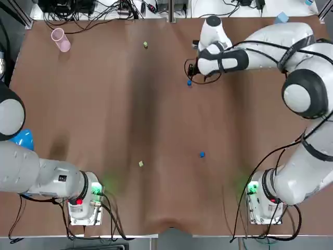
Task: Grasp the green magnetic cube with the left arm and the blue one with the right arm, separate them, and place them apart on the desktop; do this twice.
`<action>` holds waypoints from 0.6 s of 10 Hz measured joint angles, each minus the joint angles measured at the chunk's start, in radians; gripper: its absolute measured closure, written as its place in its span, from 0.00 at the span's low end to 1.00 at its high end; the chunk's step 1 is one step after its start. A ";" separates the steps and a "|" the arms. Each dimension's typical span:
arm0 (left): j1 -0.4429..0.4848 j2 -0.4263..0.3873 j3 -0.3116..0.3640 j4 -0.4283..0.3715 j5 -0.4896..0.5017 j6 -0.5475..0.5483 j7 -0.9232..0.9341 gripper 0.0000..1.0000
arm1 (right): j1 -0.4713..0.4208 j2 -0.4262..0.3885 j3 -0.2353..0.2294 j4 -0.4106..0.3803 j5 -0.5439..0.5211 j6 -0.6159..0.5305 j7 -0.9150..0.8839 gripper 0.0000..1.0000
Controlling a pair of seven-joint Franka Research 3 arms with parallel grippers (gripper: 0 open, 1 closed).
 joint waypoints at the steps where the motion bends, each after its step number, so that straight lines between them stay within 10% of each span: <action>1: -0.001 0.009 -0.002 -0.006 0.004 0.000 0.000 0.00 | 0.006 0.025 -0.025 0.046 0.000 -0.017 0.012 0.06; 6: -0.007 0.068 -0.049 -0.001 0.007 0.006 -0.127 0.00 | 0.098 0.153 -0.063 0.209 0.000 -0.024 0.221 0.07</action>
